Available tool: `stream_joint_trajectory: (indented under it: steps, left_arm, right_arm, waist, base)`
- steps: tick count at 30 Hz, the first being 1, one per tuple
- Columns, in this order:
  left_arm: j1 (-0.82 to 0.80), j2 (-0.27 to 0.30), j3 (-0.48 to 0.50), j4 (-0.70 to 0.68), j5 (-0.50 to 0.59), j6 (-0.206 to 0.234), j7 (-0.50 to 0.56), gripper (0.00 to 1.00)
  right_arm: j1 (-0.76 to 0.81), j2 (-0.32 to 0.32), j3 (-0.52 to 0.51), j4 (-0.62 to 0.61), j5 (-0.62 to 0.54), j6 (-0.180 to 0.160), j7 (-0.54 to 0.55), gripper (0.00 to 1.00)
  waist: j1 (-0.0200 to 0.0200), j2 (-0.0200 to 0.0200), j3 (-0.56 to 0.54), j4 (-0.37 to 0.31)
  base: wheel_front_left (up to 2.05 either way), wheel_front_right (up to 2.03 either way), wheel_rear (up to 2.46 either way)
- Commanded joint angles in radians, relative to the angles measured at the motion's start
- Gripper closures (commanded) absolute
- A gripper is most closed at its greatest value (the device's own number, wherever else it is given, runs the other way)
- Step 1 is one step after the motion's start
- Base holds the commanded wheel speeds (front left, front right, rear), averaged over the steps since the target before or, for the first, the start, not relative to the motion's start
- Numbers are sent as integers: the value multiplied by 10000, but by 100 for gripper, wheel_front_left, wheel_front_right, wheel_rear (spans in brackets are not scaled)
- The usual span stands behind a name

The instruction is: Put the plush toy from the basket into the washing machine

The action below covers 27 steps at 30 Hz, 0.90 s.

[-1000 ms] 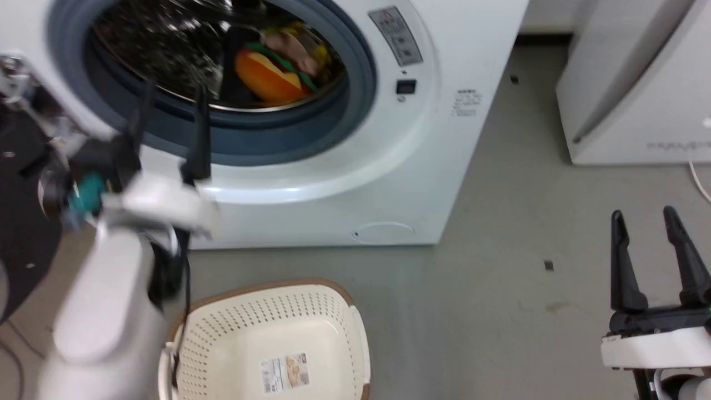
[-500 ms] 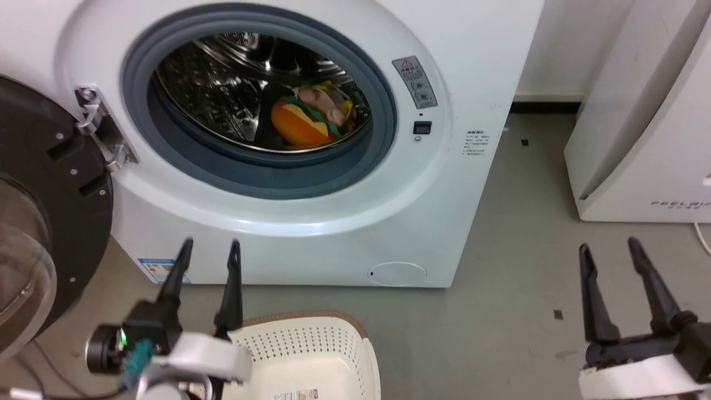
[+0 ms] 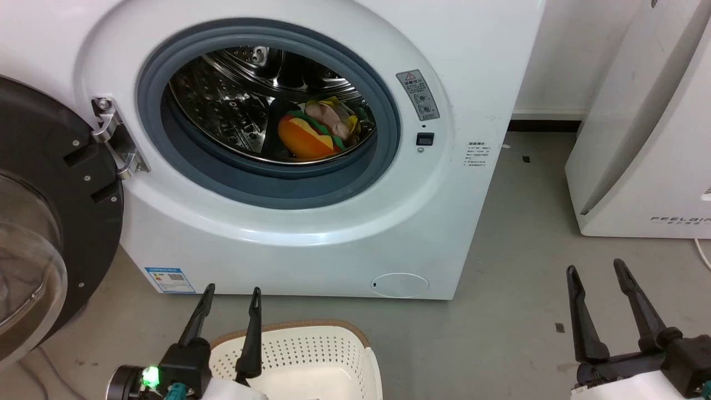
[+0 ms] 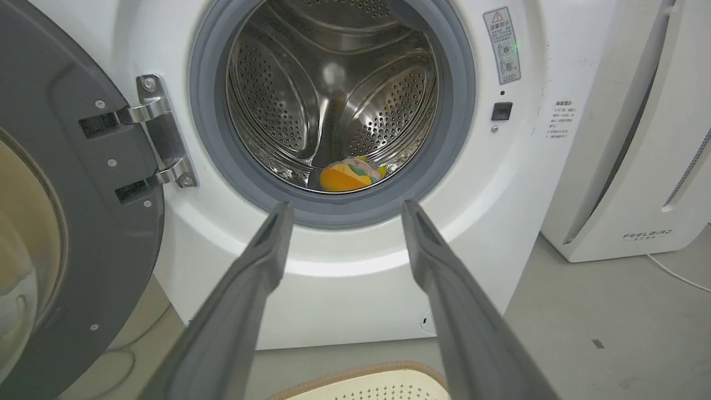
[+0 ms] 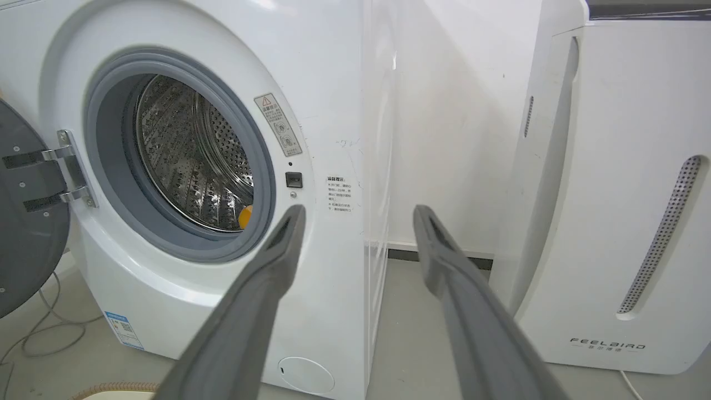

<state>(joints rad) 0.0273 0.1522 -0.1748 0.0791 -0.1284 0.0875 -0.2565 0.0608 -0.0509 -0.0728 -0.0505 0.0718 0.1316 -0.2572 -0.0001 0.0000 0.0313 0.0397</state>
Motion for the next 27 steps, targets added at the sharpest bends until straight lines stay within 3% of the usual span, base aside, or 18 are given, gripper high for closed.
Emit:
stream_joint_trajectory:
  steps: [1,7,8,27]
  left_arm:
    - [76,-17,20,63,122,-30,-53,0]
    - [71,-143,88,305,226,-179,-53,0]
    - [0,-139,64,295,200,-156,1,100]
    - [-37,-244,251,168,330,-257,330,100]
  right_arm:
    - [120,7,28,10,40,-9,-46,0]
    - [120,7,42,38,48,-9,-46,0]
    - [12,0,33,21,0,0,1,100]
    - [-65,1,116,80,-88,-1,320,100]
  waist:
    - [1,0,12,7]
    - [1,0,51,32]
    - [1,0,51,33]
    - [1,0,8,-18]
  base:
    - [0,0,0]
    - [0,0,0]
    - [0,0,0]
    - [0,0,0]
